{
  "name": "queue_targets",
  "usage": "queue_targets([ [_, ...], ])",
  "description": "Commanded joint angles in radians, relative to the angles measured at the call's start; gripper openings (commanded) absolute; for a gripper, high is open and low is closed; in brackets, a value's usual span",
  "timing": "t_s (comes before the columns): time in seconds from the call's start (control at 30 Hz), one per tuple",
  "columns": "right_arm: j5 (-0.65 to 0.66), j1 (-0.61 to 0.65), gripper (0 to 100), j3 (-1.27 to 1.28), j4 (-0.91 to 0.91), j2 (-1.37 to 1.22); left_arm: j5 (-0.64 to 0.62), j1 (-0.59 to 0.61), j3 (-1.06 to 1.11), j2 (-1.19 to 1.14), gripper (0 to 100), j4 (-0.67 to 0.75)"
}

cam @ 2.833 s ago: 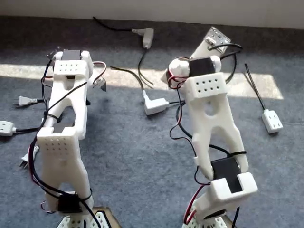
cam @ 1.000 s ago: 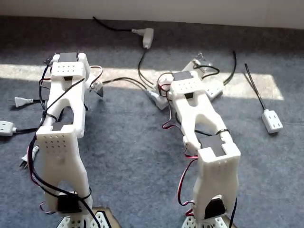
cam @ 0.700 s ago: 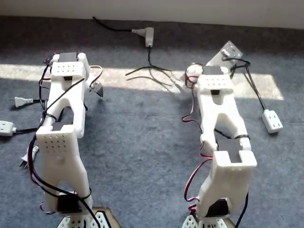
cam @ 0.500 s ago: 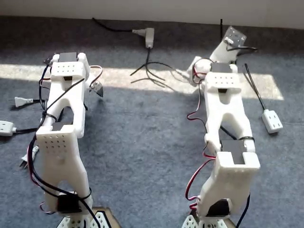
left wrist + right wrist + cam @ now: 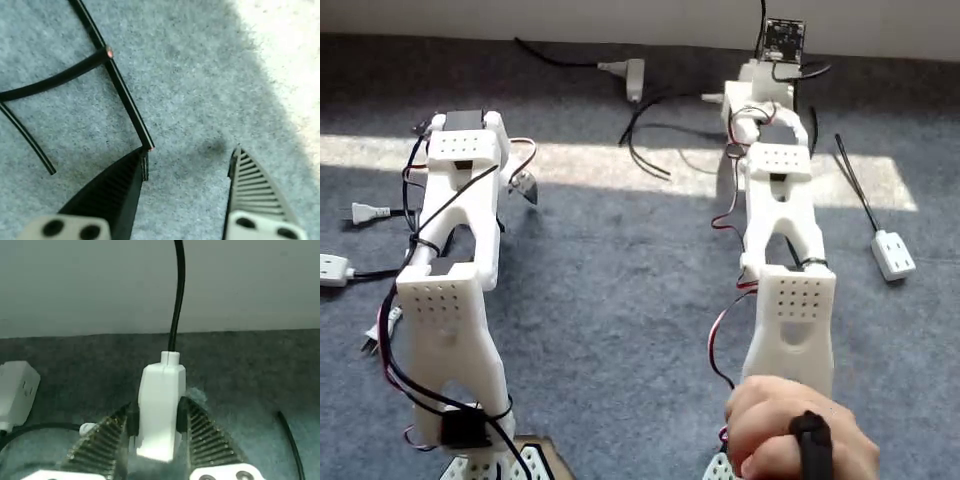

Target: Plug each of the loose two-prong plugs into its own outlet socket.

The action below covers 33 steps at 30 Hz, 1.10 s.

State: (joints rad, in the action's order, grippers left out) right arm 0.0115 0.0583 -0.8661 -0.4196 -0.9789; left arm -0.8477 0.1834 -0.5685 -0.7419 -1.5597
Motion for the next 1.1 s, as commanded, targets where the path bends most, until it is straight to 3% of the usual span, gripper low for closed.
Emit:
queue_targets([
  [0.0,0.014,0.015,5.6,-0.257,0.130,-0.114,-0.002,-0.025,-0.038,0.008,27,-0.002],
  [0.13,0.015,0.058,8.9,-0.469,0.160,-0.295,-0.002,-0.025,-0.038,0.008,27,-0.002],
  [0.3,0.009,0.076,29.8,-0.737,0.050,-0.466,-0.002,-0.025,-0.038,0.008,27,-0.002],
  [0.43,0.009,0.061,31.4,-0.923,-0.120,-0.475,-0.002,-0.025,-0.038,0.008,27,-0.002],
  [0.57,0.006,0.004,31.4,-0.881,-0.312,-0.314,-0.002,-0.025,-0.038,0.008,27,-0.002],
  [0.8,-0.112,-0.151,31.4,-0.805,-0.641,-0.047,0.000,-0.025,-0.038,0.008,27,-0.002],
  [1.07,-0.058,-0.435,31.4,-0.631,-0.811,0.133,0.000,-0.025,-0.038,0.008,27,-0.002],
])
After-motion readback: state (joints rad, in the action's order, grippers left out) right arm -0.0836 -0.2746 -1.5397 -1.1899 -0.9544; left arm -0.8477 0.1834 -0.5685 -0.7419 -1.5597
